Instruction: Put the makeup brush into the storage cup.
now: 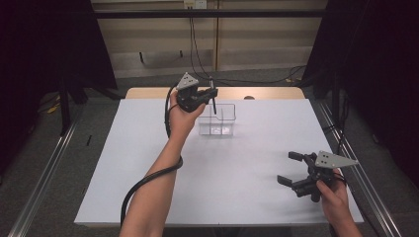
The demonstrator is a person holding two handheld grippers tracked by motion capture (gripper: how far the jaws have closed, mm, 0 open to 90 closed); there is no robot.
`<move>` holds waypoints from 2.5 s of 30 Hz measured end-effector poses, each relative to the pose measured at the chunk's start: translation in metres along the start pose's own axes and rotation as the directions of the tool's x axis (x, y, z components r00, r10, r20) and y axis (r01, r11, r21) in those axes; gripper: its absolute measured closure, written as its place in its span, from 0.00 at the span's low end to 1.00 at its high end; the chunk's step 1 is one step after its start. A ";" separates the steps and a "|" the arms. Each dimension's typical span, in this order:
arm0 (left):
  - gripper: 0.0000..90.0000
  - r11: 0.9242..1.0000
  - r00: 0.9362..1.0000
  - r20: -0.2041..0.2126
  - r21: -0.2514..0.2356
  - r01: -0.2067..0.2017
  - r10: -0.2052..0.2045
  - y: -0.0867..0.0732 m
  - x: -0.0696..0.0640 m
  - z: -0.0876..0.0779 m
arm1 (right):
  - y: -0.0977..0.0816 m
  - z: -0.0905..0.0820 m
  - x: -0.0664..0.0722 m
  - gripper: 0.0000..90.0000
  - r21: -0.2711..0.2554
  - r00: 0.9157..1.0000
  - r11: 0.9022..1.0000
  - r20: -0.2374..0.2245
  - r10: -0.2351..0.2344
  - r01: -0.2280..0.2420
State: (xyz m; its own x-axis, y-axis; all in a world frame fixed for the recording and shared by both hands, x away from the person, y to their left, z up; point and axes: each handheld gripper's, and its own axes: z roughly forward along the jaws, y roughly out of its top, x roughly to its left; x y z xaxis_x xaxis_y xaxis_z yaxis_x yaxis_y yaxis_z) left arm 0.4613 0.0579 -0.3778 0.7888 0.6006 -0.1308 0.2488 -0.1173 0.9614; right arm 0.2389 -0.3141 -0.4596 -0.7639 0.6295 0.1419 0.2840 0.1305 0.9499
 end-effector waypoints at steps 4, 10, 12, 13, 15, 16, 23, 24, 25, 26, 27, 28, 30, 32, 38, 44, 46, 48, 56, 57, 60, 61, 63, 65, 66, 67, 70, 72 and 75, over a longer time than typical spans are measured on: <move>0.93 1.000 1.000 -0.003 0.002 0.003 -0.003 -0.001 0.001 -0.001 | 0.000 0.000 0.000 0.00 -0.001 1.000 1.000 0.002 -0.001 0.001; 0.93 1.000 1.000 -0.007 0.009 -0.001 0.001 -0.003 0.002 -0.001 | 0.000 0.000 0.000 0.00 -0.001 1.000 1.000 0.004 -0.002 0.002; 0.93 1.000 1.000 -0.009 0.009 -0.001 0.001 -0.004 0.002 -0.001 | 0.000 0.000 0.000 0.00 -0.001 1.000 1.000 0.004 -0.003 0.003; 0.93 1.000 1.000 -0.009 0.010 0.001 -0.001 -0.004 0.002 -0.001 | 0.000 0.000 0.000 0.00 -0.001 1.000 1.000 0.003 -0.003 0.003; 0.93 1.000 1.000 -0.010 0.013 0.000 0.000 -0.005 0.002 -0.001 | 0.000 0.000 0.001 0.00 0.000 1.000 1.000 0.003 -0.003 0.003; 0.93 1.000 1.000 -0.009 0.013 0.000 0.001 -0.005 0.002 -0.001 | 0.000 0.000 0.001 0.00 0.000 1.000 1.000 0.002 -0.003 0.003; 0.93 1.000 1.000 -0.013 0.012 0.008 -0.007 -0.008 0.003 0.000 | 0.000 0.000 0.001 0.00 0.000 1.000 1.000 -0.002 -0.003 0.003; 0.93 1.000 1.000 -0.012 0.014 0.004 -0.004 -0.009 0.003 0.000 | 0.000 0.000 0.001 0.00 0.001 1.000 1.000 0.000 -0.004 0.004; 0.93 1.000 1.000 -0.011 0.016 0.002 -0.001 -0.009 0.003 0.000 | 0.000 0.000 0.001 0.00 0.000 1.000 1.000 0.000 -0.004 0.004; 0.93 1.000 1.000 -0.009 0.015 0.004 -0.004 -0.009 0.003 0.000 | 0.000 0.000 0.001 0.00 -0.001 1.000 1.000 0.000 -0.004 0.004; 0.93 1.000 1.000 -0.009 0.018 0.003 -0.003 -0.009 0.002 0.000 | 0.000 0.000 0.001 0.00 0.000 1.000 1.000 -0.002 -0.003 0.003; 0.93 1.000 1.000 -0.009 0.018 0.003 -0.003 -0.010 0.002 0.000 | 0.000 0.000 0.000 0.00 0.000 1.000 1.000 -0.001 -0.003 0.003; 0.93 1.000 1.000 -0.009 0.022 0.005 -0.004 -0.011 0.002 0.000 | 0.000 0.000 0.000 0.00 -0.001 1.000 1.000 -0.003 -0.002 0.002; 0.93 1.000 1.000 -0.007 0.026 0.004 -0.004 -0.012 0.003 0.000 | 0.000 0.000 0.001 0.00 0.000 1.000 1.000 -0.003 -0.005 0.005; 0.93 1.000 1.000 -0.009 0.021 0.017 -0.017 -0.015 0.004 0.000 | 0.000 0.001 0.001 0.00 0.002 1.000 1.000 -0.005 -0.004 0.004; 0.93 1.000 1.000 -0.008 0.026 0.017 -0.017 -0.016 0.004 0.000 | 0.000 0.001 0.001 0.00 0.000 1.000 1.000 -0.005 -0.006 0.006; 0.93 0.999 1.000 -0.009 0.030 0.012 -0.012 -0.016 0.004 0.000 | 0.000 0.001 0.001 0.00 0.000 1.000 1.000 -0.006 -0.005 0.005; 0.93 0.999 1.000 -0.008 0.030 0.013 -0.013 -0.017 0.004 -0.001 | 0.000 0.001 0.001 0.00 0.001 1.000 1.000 -0.005 -0.006 0.006; 0.93 0.999 1.000 -0.004 0.041 0.011 -0.011 -0.020 0.004 -0.001 | 0.000 0.001 0.001 0.00 -0.001 1.000 1.000 -0.006 -0.003 0.003; 0.93 0.999 1.000 -0.002 0.040 0.014 -0.014 -0.020 0.004 -0.001 | 0.000 0.001 0.001 0.00 -0.001 1.000 1.000 -0.005 -0.003 0.003; 0.93 0.999 1.000 0.000 0.039 0.019 -0.019 -0.021 0.004 -0.001 | 0.000 0.001 0.001 0.00 0.001 1.000 1.000 -0.004 -0.002 0.002; 0.93 0.999 1.000 0.001 0.039 0.020 -0.020 -0.021 0.003 -0.001 | 0.000 0.001 0.001 0.00 0.000 1.000 1.000 -0.004 -0.002 0.002; 0.93 0.999 1.000 0.003 0.041 0.020 -0.020 -0.021 0.003 -0.001 | 0.000 0.001 0.001 0.00 0.000 1.000 1.000 -0.006 -0.002 0.002; 0.93 0.999 1.000 0.003 0.043 0.017 -0.017 -0.021 0.003 0.000 | 0.000 0.002 0.001 0.00 0.000 1.000 1.000 -0.007 -0.001 0.001; 0.93 0.999 1.000 0.005 0.042 0.019 -0.020 -0.021 0.003 0.000 | 0.000 0.002 0.001 0.00 0.001 1.000 1.000 -0.007 -0.002 0.002; 0.93 0.999 1.000 0.004 0.043 0.019 -0.019 -0.021 0.003 0.000 | 0.000 0.002 0.001 0.00 0.000 1.000 1.000 -0.006 -0.002 0.002; 0.93 0.999 1.000 0.006 0.042 0.019 -0.019 -0.022 0.003 0.000 | 0.000 0.001 0.001 0.00 0.000 1.000 1.000 -0.007 -0.003 0.003; 0.93 0.999 1.000 0.006 0.047 0.019 -0.019 -0.023 0.002 0.000 | 0.000 0.002 0.001 0.00 -0.001 1.000 1.000 -0.008 -0.002 0.002; 0.93 0.999 1.000 0.007 0.050 0.019 -0.019 -0.025 0.002 0.001 | 0.000 0.002 0.001 0.00 0.001 1.000 1.000 -0.009 -0.001 0.001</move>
State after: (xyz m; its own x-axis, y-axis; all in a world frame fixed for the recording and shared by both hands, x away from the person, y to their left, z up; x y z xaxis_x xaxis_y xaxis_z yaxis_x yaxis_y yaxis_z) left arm 0.4573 0.0615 -0.4019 0.7878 0.5971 -0.1511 0.2914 -0.1452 0.9455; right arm 0.2391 -0.3119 -0.4600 -0.7694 0.6225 0.1433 0.2835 0.1317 0.9499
